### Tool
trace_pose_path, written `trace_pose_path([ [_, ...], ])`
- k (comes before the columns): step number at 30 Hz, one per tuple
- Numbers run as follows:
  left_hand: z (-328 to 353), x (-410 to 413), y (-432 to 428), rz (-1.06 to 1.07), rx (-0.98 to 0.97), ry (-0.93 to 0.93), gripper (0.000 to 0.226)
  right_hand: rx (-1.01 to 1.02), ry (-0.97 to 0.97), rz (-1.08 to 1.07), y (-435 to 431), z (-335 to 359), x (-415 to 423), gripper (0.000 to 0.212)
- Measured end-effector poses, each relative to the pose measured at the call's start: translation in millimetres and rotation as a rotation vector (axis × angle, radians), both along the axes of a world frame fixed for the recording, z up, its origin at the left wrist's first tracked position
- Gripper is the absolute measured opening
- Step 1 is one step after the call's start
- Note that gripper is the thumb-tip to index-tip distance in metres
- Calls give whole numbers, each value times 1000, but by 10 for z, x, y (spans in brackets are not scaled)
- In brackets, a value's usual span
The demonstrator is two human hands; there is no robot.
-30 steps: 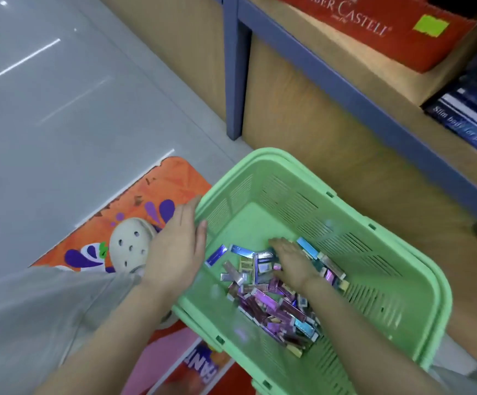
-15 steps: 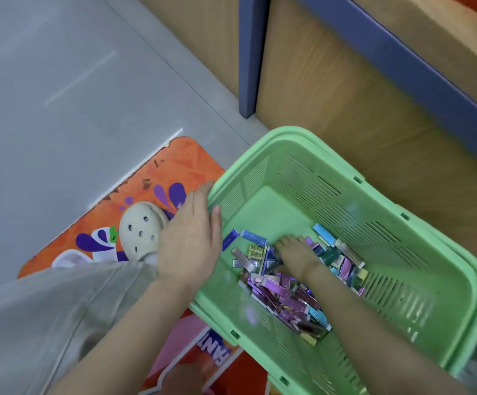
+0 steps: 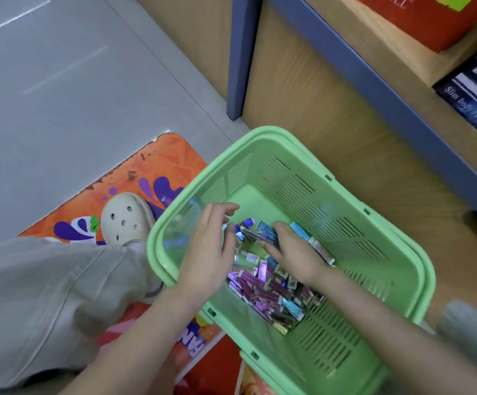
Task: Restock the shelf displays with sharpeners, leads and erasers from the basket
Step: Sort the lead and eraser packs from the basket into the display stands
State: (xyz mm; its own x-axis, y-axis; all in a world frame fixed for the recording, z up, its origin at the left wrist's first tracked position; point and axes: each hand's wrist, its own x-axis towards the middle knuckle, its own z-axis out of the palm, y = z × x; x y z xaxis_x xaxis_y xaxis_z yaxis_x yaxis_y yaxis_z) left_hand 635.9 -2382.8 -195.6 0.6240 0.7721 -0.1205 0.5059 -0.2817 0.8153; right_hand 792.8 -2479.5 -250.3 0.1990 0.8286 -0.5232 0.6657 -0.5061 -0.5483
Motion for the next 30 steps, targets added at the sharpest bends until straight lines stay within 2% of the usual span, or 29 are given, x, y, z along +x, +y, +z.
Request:
trace_pose_path([
  [2, 46, 118, -91, 108, -308, 11, 33, 54, 110, -110, 9, 216, -46, 28],
  [4, 89, 234, -114, 192, -719, -1, 39, 101, 149, -168, -10, 378, -136, 25],
  [5, 73, 284, -144, 188, -843, -18, 37, 127, 155, -194, -30, 445, -186, 23],
  [7, 30, 358, -187, 168, -919, -32, 33, 184, 168, -250, -61, 569, -287, 24],
  [10, 42, 468, -231, 328, -1043, -148, 29, 218, 209, -212, -123, 750, -416, 51],
  [12, 65, 515, -221, 407, -1060, -171, 20, 185, 177, -93, -174, 834, -466, 61],
  [14, 29, 505, -200, 455, -1028, -161, 9, 220, 57, 3, -232, 861, -445, 51],
  [17, 29, 434, -171, 461, -985, -110, 9, 304, -40, -80, -314, 664, -226, 33],
  [19, 16, 379, -157, 425, -960, -70, 10, 211, -96, -107, -382, 368, 17, 31],
  [22, -3, 332, -151, 395, -949, -36, 17, -94, -92, -73, -519, -92, 308, 44],
  [24, -11, 314, -160, 376, -951, -26, 20, -219, -61, -72, -589, -288, 423, 54],
  [26, -21, 300, -165, 359, -949, 3, 20, -279, -45, -80, -631, -430, 474, 63],
  [30, -94, 292, -165, 344, -937, 99, 20, -312, -135, -85, -654, -637, 474, 81],
])
